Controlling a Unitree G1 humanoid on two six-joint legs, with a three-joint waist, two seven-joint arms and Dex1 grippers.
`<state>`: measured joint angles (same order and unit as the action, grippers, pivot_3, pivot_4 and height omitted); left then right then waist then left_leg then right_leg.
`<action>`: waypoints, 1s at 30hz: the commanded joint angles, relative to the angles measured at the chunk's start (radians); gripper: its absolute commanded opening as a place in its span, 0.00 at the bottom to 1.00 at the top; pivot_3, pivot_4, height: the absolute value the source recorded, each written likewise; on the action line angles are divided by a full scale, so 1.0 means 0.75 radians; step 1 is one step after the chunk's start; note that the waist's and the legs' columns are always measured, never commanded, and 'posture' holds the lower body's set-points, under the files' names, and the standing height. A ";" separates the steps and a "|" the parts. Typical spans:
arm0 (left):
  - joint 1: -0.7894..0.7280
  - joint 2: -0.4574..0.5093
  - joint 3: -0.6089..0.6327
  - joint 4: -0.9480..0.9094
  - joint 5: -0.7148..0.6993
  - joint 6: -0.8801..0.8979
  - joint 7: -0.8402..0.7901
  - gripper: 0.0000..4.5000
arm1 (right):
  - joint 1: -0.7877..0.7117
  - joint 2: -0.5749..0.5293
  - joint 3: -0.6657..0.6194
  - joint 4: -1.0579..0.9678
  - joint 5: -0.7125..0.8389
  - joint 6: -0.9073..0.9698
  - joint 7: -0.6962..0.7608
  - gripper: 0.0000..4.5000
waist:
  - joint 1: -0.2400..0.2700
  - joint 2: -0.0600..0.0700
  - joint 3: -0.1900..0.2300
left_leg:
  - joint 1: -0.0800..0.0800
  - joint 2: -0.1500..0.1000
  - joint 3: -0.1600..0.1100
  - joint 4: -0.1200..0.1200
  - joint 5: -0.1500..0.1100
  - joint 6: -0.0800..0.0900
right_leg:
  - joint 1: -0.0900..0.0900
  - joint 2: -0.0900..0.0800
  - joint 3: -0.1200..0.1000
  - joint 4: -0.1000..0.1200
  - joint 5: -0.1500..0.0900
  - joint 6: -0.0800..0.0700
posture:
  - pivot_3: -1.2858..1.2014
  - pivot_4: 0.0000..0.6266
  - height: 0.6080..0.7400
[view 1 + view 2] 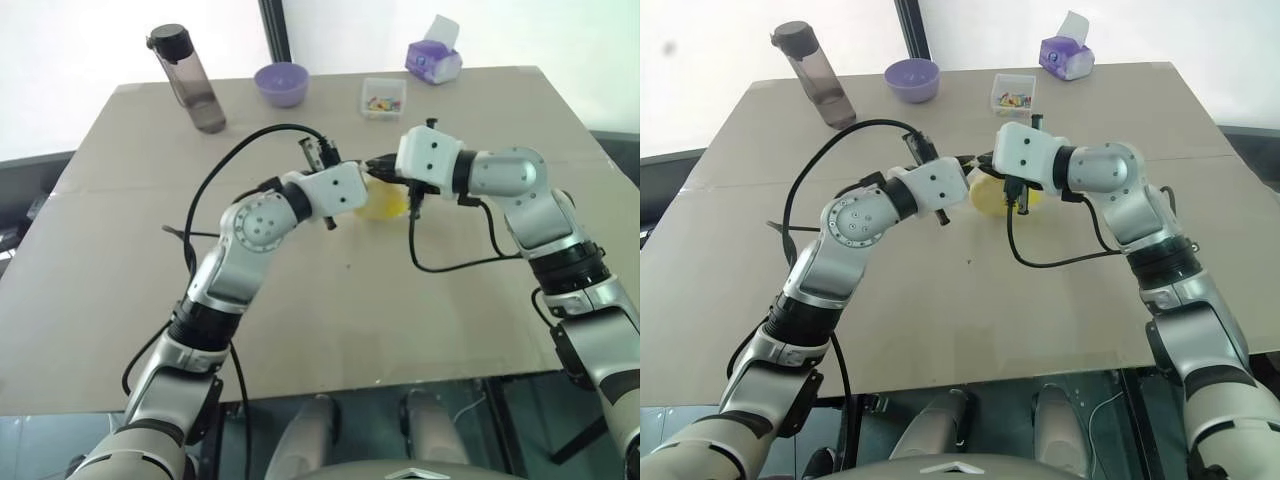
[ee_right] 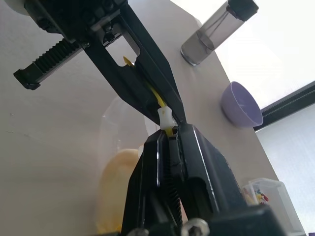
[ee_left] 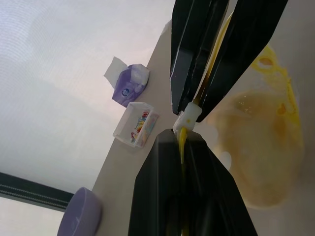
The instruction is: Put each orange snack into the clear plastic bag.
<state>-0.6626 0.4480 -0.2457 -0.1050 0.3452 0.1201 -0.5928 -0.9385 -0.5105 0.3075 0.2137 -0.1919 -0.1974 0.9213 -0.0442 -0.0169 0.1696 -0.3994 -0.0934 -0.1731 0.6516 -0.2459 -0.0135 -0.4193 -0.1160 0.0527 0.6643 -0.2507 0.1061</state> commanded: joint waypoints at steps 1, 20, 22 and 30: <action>-0.024 -0.003 0.001 -0.031 0.002 -0.028 0.014 0.00 | -0.010 -0.007 -0.021 -0.056 0.001 0.001 -0.012 0.28 | 0.000 0.000 0.000 | 0.000 0.000 0.000 0.000 0.000 0.000 | 0.000 0.000 0.000 0.000 0.000 0.000 | 0.52 0.24 1.00; -0.026 -0.005 0.001 -0.009 0.009 -0.044 0.018 0.00 | -0.016 0.001 -0.028 -0.051 0.007 -0.033 -0.031 0.04 | 0.000 0.000 0.000 | 0.000 0.000 0.000 0.000 0.000 0.000 | 0.000 0.000 0.000 0.000 0.000 0.000 | 0.52 0.24 1.00; -0.025 -0.006 0.000 -0.009 0.010 -0.042 0.019 0.00 | -0.014 0.002 -0.030 -0.054 0.011 -0.033 -0.030 0.04 | 0.000 0.000 0.000 | 0.000 0.000 0.000 0.000 0.000 0.000 | 0.000 0.000 0.000 0.000 0.000 0.000 | 0.52 0.24 1.00; -0.025 -0.004 0.001 -0.002 0.007 -0.049 0.021 0.00 | -0.014 -0.002 -0.025 -0.066 0.016 -0.052 -0.019 0.17 | 0.000 0.000 0.000 | 0.000 0.000 0.000 0.000 0.000 0.000 | 0.000 0.000 0.000 0.000 0.000 0.000 | 0.52 0.24 1.00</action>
<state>-0.6634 0.4452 -0.2469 -0.0958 0.3508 0.1006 -0.5862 -0.9383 -0.5097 0.3074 0.2127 -0.1980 -0.2123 0.9097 -0.0443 -0.0169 0.1696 -0.3993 -0.0934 -0.1731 0.6516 -0.2459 -0.0135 -0.4193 -0.1161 0.0527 0.6643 -0.2507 0.1061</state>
